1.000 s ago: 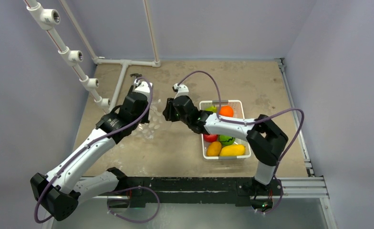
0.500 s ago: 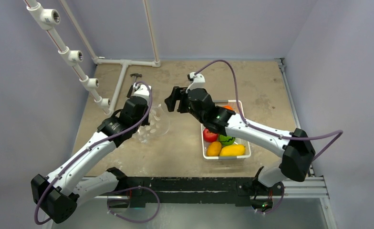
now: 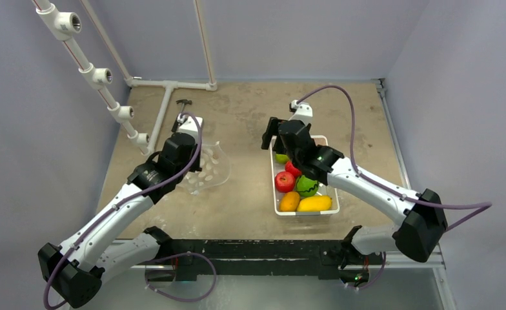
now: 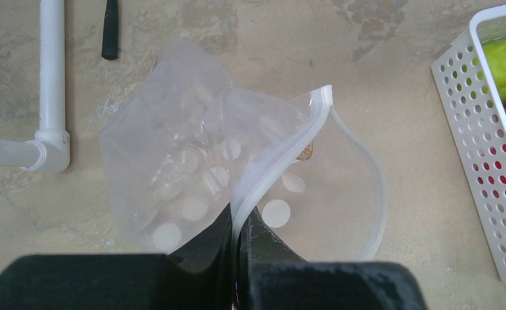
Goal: Place the food in the zip-top bag and seal the zipper
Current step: Pick up the fake fruit from the bin.
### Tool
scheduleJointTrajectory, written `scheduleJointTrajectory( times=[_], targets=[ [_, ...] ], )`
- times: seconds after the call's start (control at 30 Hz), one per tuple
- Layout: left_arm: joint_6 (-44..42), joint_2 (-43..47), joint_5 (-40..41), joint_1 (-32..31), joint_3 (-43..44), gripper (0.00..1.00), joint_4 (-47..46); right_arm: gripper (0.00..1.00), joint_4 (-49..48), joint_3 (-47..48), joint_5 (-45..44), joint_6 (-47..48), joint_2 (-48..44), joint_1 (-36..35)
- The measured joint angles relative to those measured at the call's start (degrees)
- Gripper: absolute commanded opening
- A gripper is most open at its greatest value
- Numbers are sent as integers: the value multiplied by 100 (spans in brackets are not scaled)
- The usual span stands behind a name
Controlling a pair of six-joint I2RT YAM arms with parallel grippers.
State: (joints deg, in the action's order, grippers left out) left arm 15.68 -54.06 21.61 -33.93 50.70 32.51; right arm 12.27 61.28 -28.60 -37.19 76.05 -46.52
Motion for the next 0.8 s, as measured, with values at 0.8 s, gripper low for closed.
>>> scheduleJointTrajectory(
  times=[0.8],
  targets=[
    [-2,162,-278,0,-20,0,-33,75,-256,-807,168,61,627,1202]
  ],
)
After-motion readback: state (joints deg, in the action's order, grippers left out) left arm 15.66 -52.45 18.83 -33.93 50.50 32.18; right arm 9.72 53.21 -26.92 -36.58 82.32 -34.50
